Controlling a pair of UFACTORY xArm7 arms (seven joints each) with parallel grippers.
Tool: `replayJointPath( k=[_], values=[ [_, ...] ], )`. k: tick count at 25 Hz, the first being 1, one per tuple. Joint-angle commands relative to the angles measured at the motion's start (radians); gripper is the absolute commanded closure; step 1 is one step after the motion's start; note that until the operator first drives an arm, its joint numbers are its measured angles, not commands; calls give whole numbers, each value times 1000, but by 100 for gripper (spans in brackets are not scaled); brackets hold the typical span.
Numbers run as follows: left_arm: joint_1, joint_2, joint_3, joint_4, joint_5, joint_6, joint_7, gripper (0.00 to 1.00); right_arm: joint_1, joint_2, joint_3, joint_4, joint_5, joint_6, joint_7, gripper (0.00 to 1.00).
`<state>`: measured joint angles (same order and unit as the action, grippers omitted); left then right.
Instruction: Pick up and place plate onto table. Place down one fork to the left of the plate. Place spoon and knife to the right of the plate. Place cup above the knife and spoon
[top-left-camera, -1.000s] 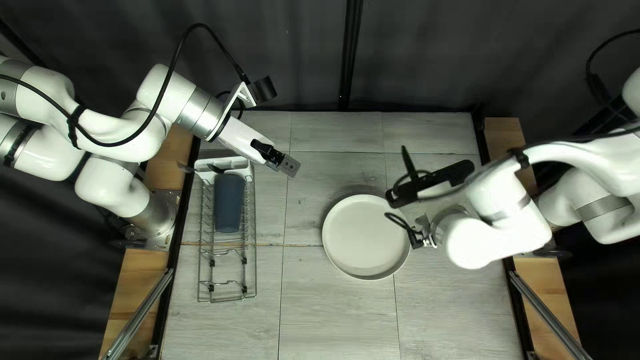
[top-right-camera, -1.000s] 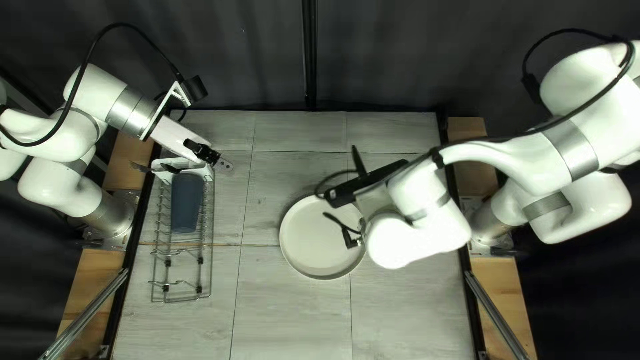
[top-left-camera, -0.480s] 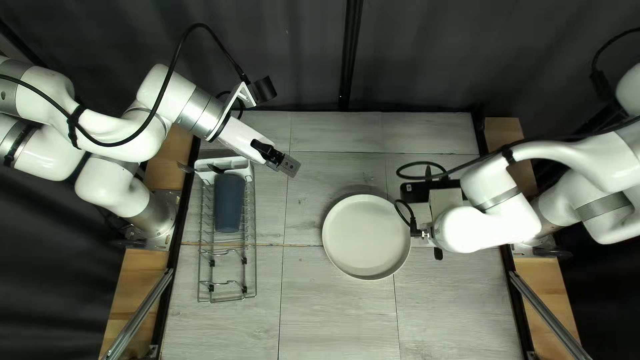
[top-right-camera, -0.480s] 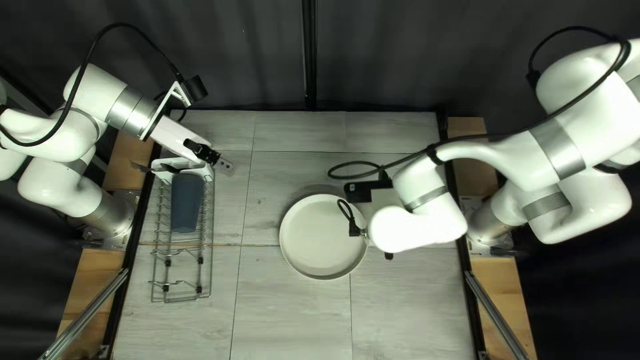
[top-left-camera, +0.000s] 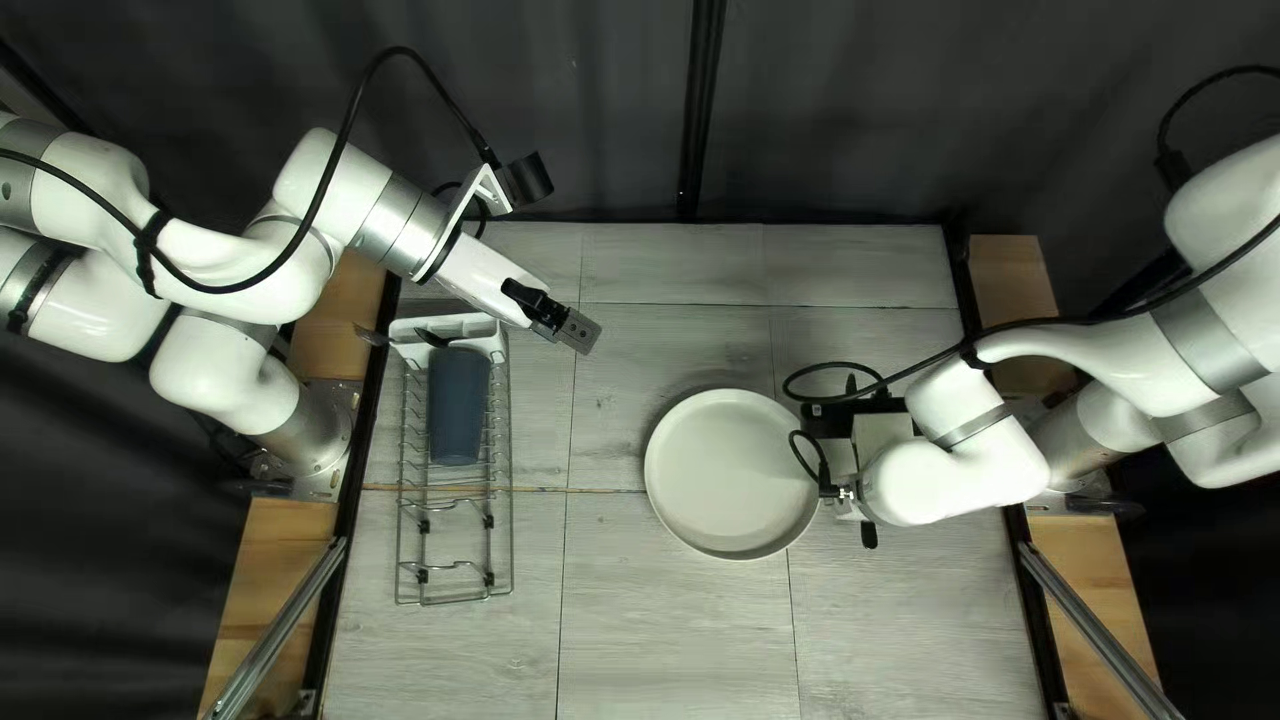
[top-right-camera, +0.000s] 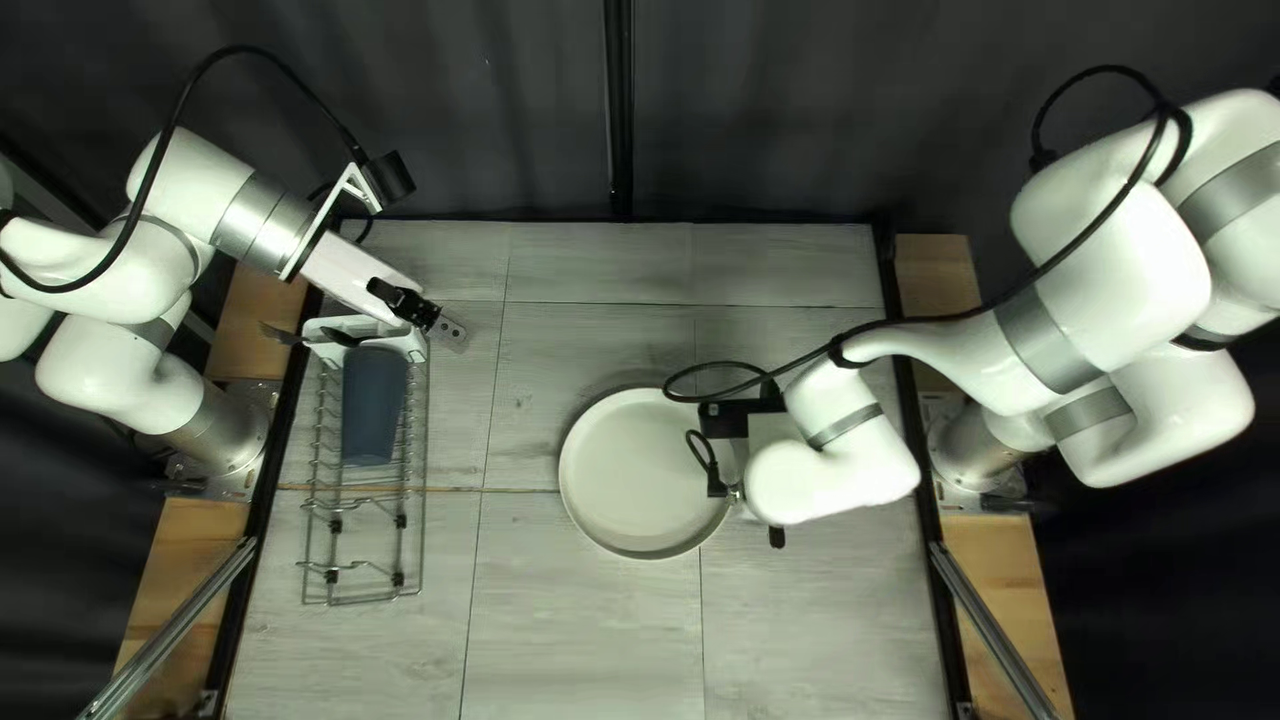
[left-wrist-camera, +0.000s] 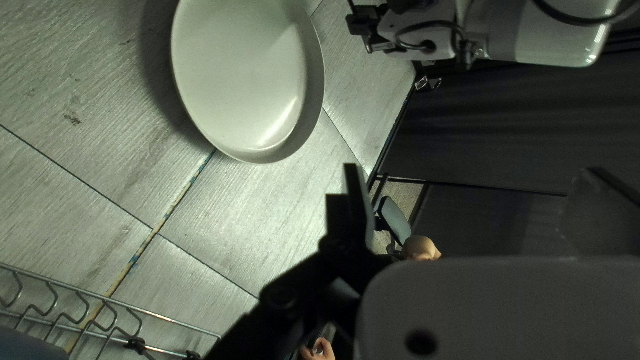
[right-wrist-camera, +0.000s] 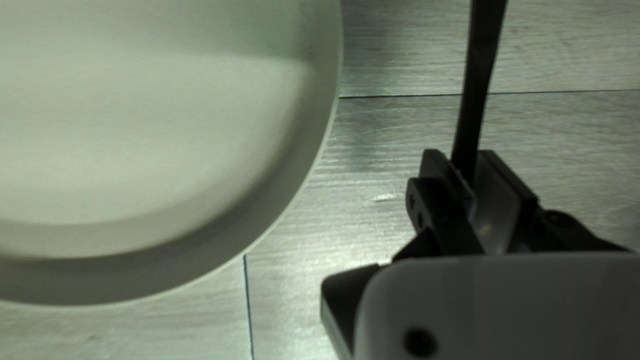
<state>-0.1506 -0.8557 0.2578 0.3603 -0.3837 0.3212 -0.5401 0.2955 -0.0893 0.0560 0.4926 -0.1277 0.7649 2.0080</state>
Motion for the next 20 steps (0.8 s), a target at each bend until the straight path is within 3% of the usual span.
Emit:
replayJointPath(
  k=[1,9,14,15,16,17,20],
  values=[
    [0,0,0,0,0,0,0,0,-14,-12,-18,-66,10,-89,-17,100],
    [0,0,0,0,0,0,0,0,-22,19,-29,-93,23,-172,-38,100],
    [0,0,0,0,0,0,0,0,-28,25,-38,-70,31,-157,-60,100],
    [0,0,0,0,0,0,0,0,-29,26,-39,-66,32,-154,-64,81],
    [0,0,0,0,0,0,0,0,-29,28,-40,-62,33,-152,-68,10],
    [0,0,0,0,0,0,0,0,-30,24,-42,-60,34,-146,-70,0],
    [0,0,0,0,0,0,0,0,-32,12,-43,-57,33,-125,-70,0]
  ],
)
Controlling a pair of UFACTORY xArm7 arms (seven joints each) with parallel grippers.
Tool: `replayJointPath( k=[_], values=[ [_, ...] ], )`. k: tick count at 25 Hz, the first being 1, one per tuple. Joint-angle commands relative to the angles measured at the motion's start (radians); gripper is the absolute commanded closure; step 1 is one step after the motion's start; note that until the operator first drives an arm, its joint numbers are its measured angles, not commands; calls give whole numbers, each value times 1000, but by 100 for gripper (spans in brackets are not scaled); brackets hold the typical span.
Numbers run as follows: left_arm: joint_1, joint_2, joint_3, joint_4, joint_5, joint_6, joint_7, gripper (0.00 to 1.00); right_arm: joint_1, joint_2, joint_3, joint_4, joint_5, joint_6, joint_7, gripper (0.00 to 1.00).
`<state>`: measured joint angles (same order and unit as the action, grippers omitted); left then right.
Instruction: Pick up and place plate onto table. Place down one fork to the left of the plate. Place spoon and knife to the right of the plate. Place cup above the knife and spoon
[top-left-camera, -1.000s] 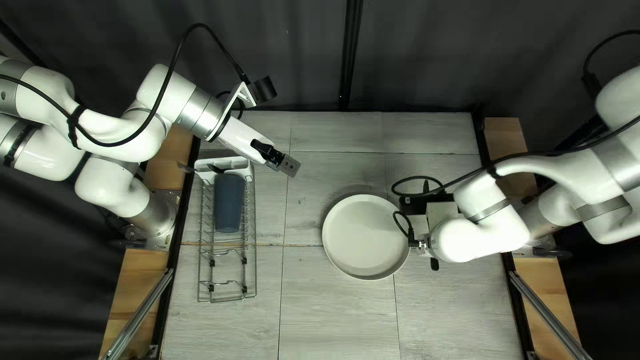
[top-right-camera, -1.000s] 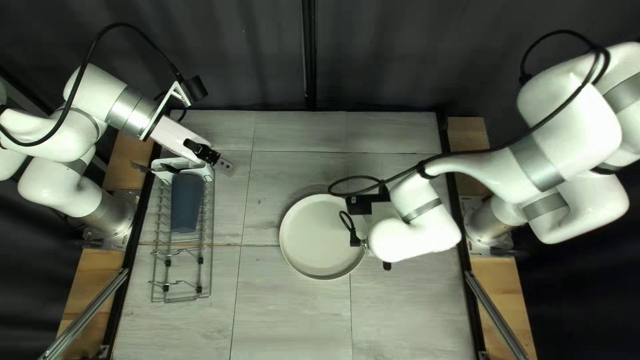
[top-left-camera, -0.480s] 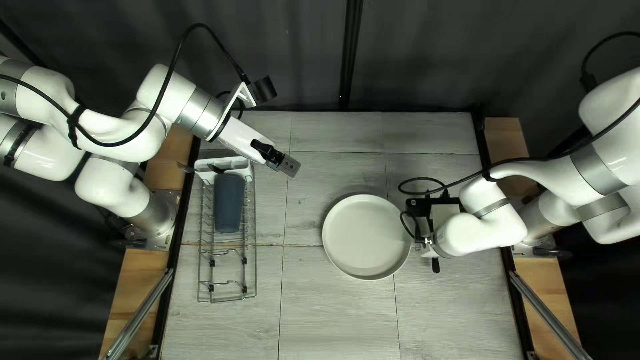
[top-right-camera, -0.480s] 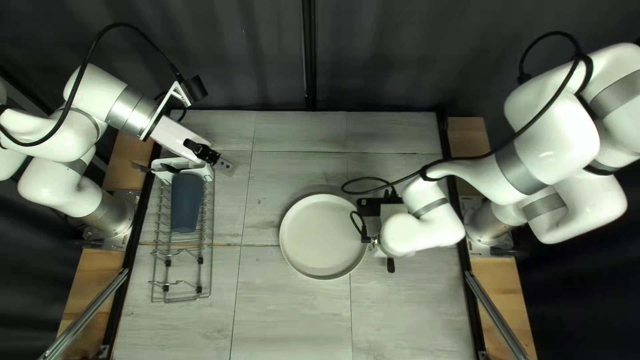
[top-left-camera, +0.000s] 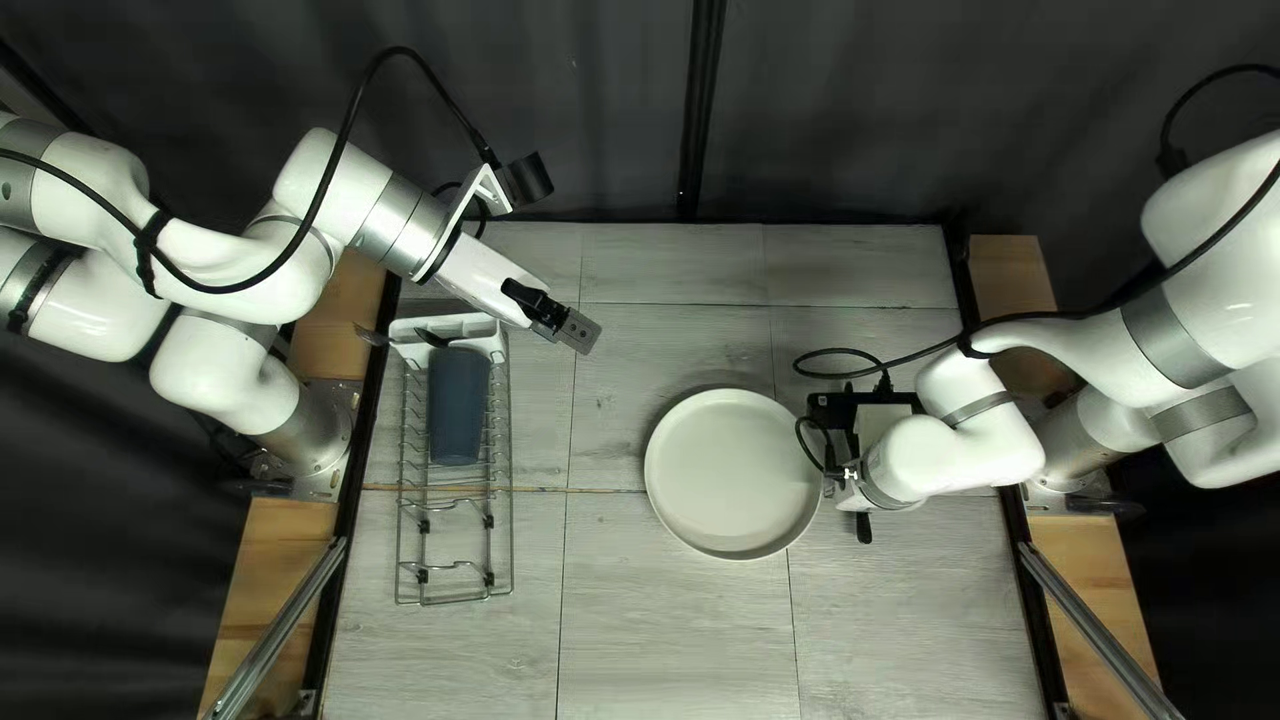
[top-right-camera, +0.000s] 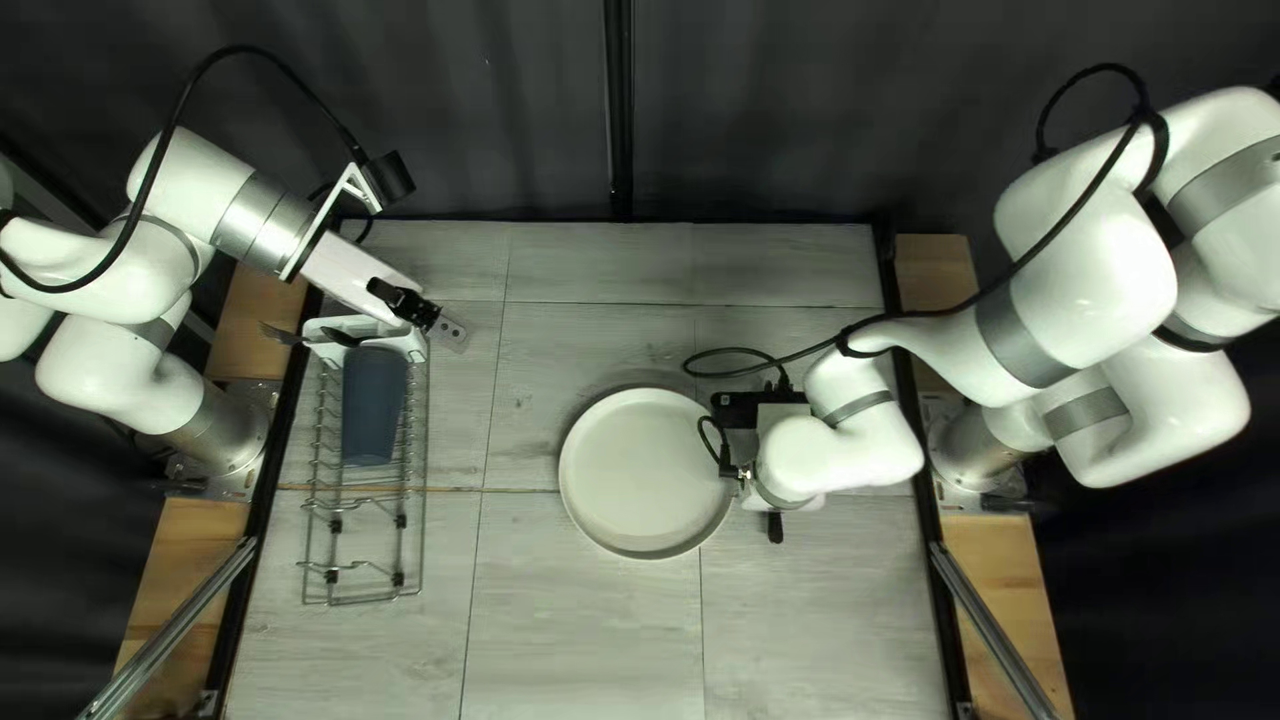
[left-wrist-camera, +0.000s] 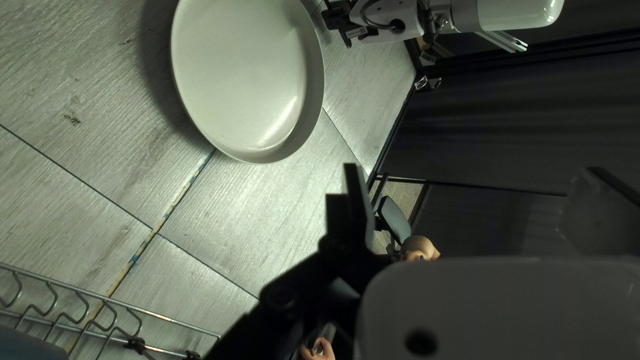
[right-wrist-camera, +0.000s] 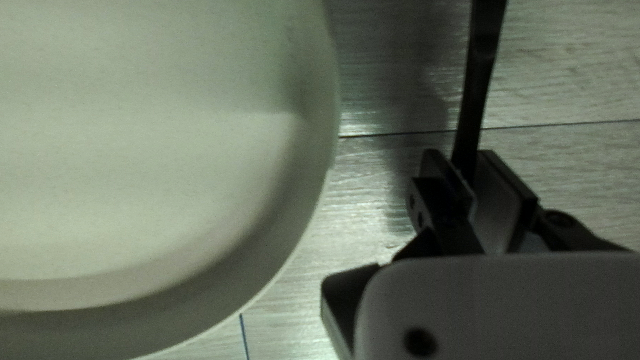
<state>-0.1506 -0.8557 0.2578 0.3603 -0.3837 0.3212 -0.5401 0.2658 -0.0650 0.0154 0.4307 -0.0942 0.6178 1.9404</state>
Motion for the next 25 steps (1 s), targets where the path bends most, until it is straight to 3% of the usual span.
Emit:
replayJointPath(
  k=[1,8,14,17,25],
  values=[
    [0,0,0,0,0,0,0,0,-4,-29,-3,7,-4,43,-2,0],
    [0,0,0,0,0,0,0,0,-5,-157,4,73,-33,287,-19,0],
    [0,0,0,0,0,0,0,0,41,-275,28,210,-92,560,-204,0],
    [0,0,0,0,0,0,0,0,89,-384,64,180,-122,607,-288,0],
    [0,0,0,0,0,0,0,0,89,-384,64,180,-122,607,-288,0]
  ],
)
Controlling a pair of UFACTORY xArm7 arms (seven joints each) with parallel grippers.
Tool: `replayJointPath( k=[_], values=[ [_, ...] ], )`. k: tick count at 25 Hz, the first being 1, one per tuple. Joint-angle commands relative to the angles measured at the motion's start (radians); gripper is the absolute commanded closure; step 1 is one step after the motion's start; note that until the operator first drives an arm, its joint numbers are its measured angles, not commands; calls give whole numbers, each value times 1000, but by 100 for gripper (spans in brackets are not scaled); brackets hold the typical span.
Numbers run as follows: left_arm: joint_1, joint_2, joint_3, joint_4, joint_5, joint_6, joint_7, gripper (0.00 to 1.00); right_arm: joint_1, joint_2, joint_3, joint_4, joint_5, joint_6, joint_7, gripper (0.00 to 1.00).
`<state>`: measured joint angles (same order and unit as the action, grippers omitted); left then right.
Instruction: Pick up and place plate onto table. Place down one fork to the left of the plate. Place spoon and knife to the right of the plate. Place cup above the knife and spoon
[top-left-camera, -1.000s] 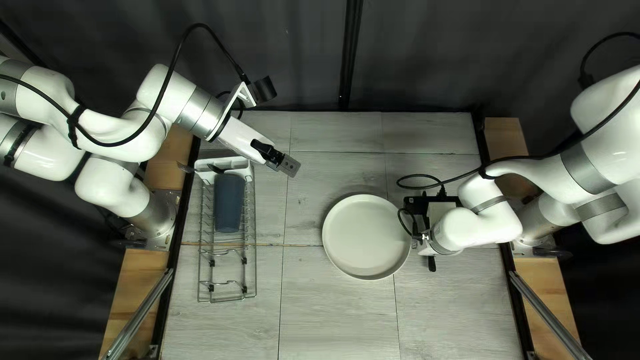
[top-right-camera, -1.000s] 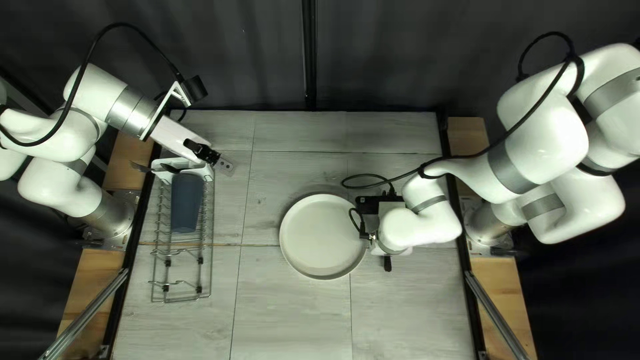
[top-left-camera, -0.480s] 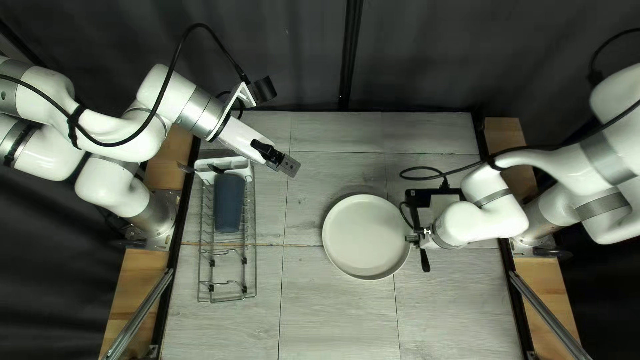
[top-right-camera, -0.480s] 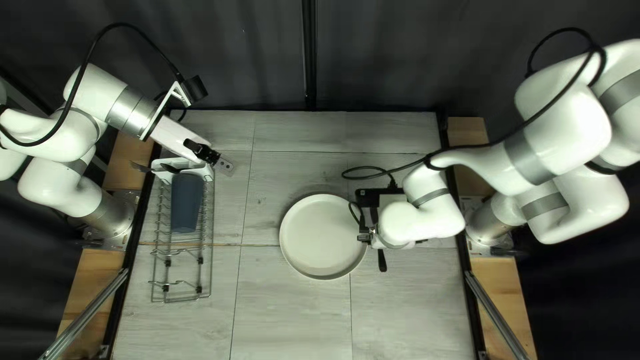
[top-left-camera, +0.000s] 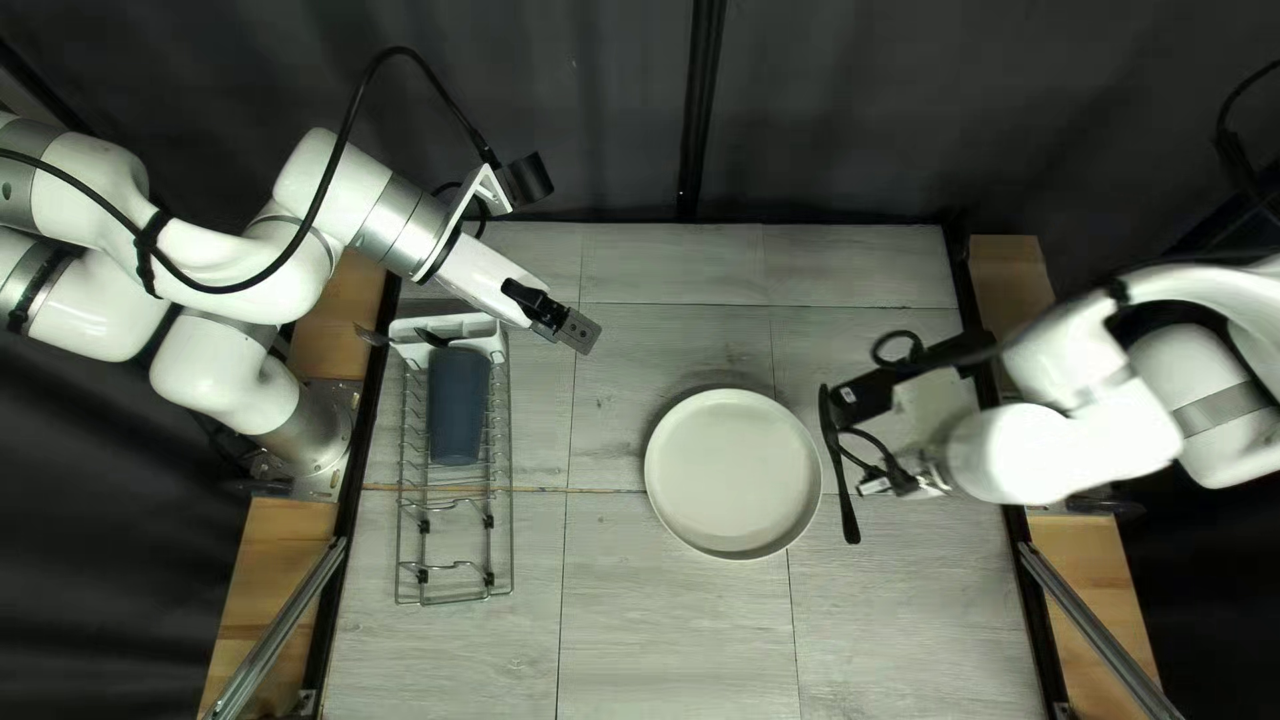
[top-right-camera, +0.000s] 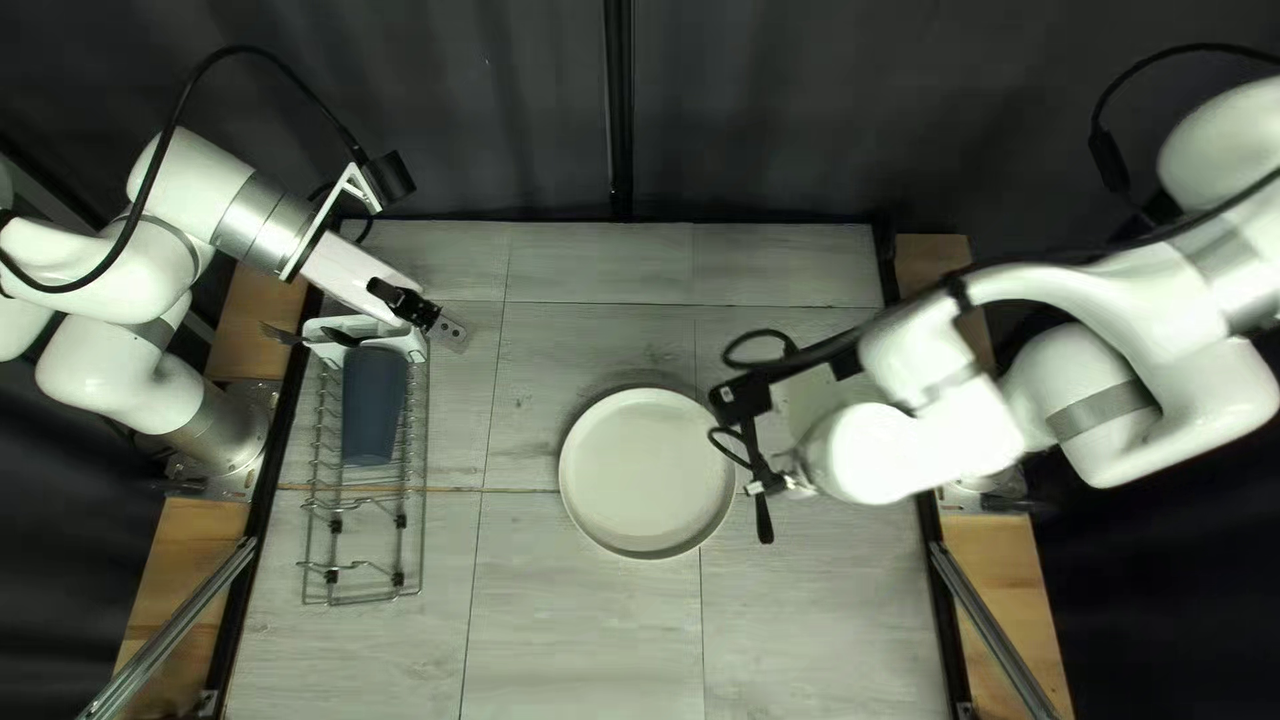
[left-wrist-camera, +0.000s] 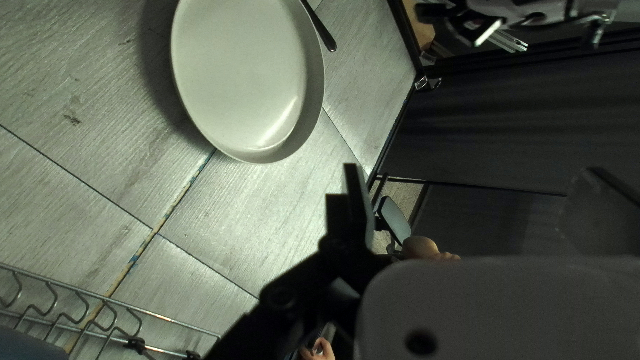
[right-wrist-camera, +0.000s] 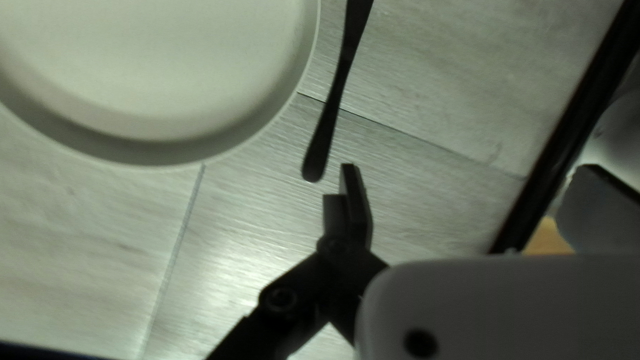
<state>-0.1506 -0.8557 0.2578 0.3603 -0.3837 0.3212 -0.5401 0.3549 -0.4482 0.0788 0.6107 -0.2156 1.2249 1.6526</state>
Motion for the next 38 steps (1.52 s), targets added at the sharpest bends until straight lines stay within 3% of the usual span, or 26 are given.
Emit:
replayJointPath(
  k=[1,5,9,14,16,22,25,31,34,38],
  values=[
    [0,0,0,0,0,0,0,0,0,-1,0,0,0,0,-1,0],
    [0,0,0,0,0,0,0,0,30,-32,-67,1,-15,27,-262,0],
    [0,0,0,0,0,0,0,0,49,-160,-162,24,-44,137,-580,0],
    [0,0,0,0,0,0,0,0,61,-335,-198,79,-114,309,-831,0],
    [0,0,0,0,0,0,0,0,81,-397,-190,95,-127,355,-902,0],
    [0,0,0,0,0,0,0,0,81,-397,-190,95,-127,355,-902,0],
    [50,-22,-7,83,82,143,49,0,81,-397,-190,95,-127,355,-902,0],
    [89,99,-2,367,269,592,168,0,81,-397,-190,95,-127,355,-902,0],
    [143,55,-76,386,349,690,137,0,81,-397,-190,95,-127,355,-902,0],
    [152,46,-89,380,357,687,126,0,81,-397,-190,95,-127,355,-902,0]
  ],
)
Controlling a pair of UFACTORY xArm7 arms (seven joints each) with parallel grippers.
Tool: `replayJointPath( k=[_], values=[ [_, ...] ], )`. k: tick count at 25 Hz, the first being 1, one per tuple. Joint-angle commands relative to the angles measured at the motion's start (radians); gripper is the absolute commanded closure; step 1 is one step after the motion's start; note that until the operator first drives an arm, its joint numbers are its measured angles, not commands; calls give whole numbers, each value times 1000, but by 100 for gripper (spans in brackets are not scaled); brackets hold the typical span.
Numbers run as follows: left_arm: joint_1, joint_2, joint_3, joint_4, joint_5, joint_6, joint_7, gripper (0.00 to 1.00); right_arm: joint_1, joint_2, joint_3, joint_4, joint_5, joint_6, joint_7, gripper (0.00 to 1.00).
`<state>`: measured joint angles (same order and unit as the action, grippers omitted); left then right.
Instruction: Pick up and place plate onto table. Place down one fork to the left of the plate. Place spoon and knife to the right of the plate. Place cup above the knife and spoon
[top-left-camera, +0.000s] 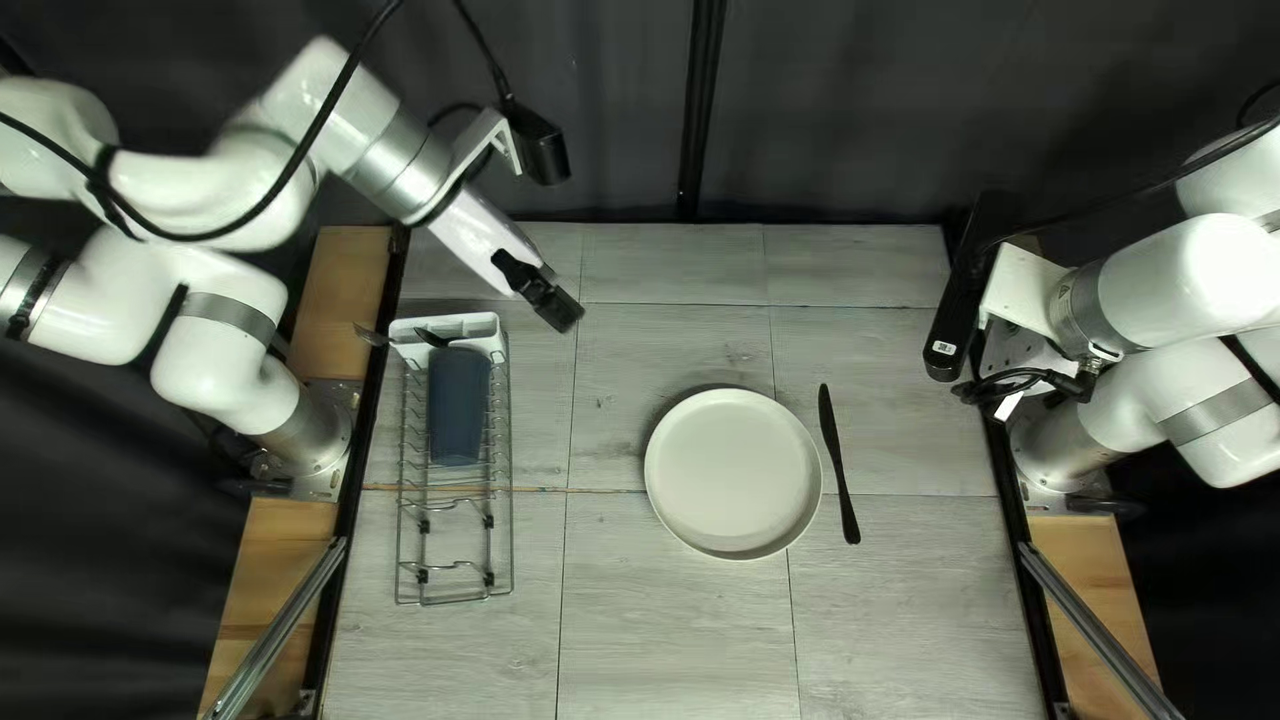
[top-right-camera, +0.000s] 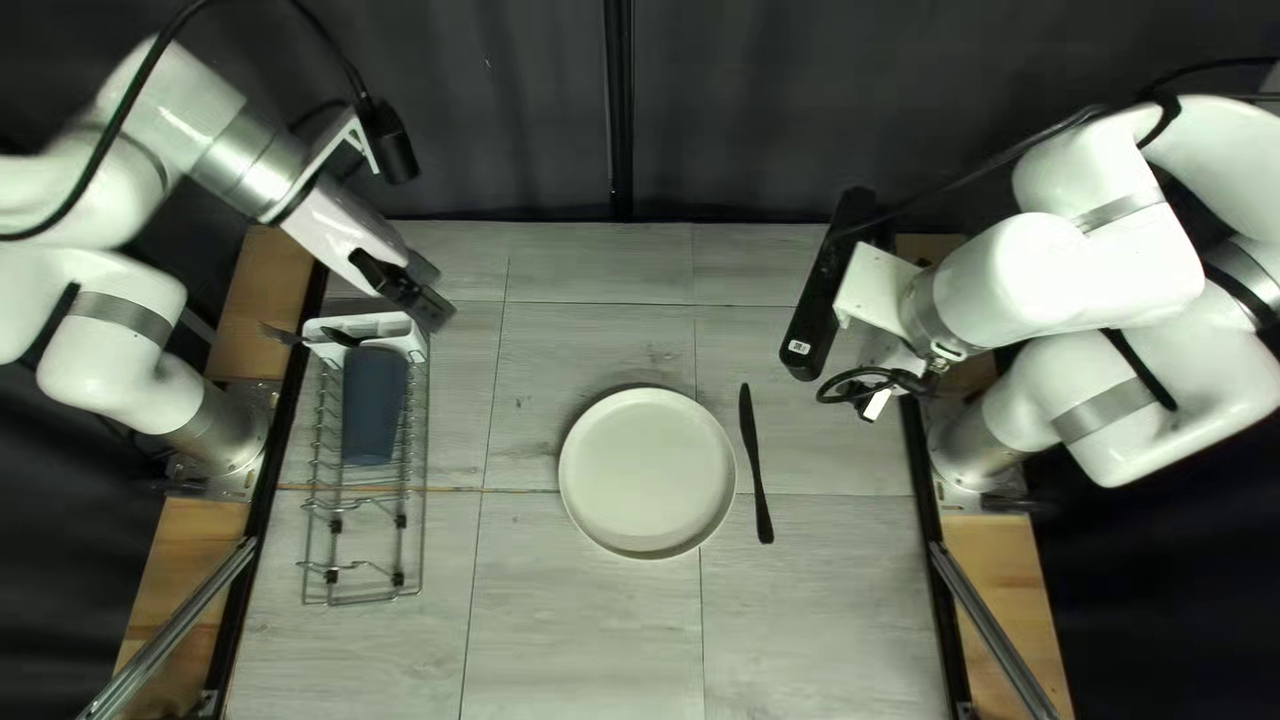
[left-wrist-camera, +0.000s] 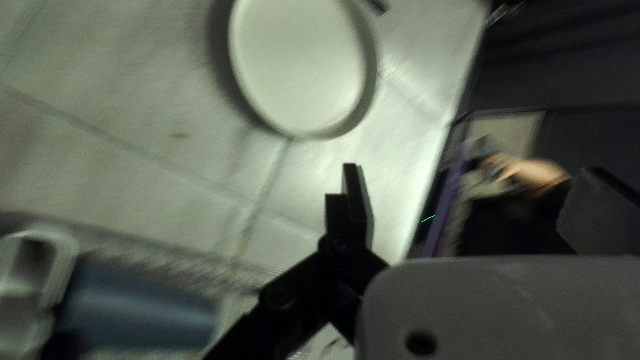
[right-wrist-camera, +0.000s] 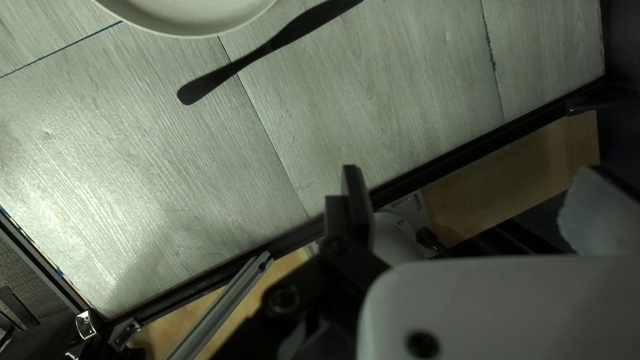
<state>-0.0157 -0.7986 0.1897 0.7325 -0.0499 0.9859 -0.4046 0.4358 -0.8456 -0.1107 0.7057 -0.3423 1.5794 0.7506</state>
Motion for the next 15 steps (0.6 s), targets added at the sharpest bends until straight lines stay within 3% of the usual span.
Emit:
replayJointPath(
  k=[1,8,15],
  values=[
    [17,-11,-21,8,23,22,-9,0,0,0,0,0,0,0,0,0],
    [6,22,-15,38,60,54,52,0,0,0,0,0,0,0,0,0],
    [96,-54,-119,-25,175,166,-37,0,0,0,0,0,0,0,0,0]
  ],
)
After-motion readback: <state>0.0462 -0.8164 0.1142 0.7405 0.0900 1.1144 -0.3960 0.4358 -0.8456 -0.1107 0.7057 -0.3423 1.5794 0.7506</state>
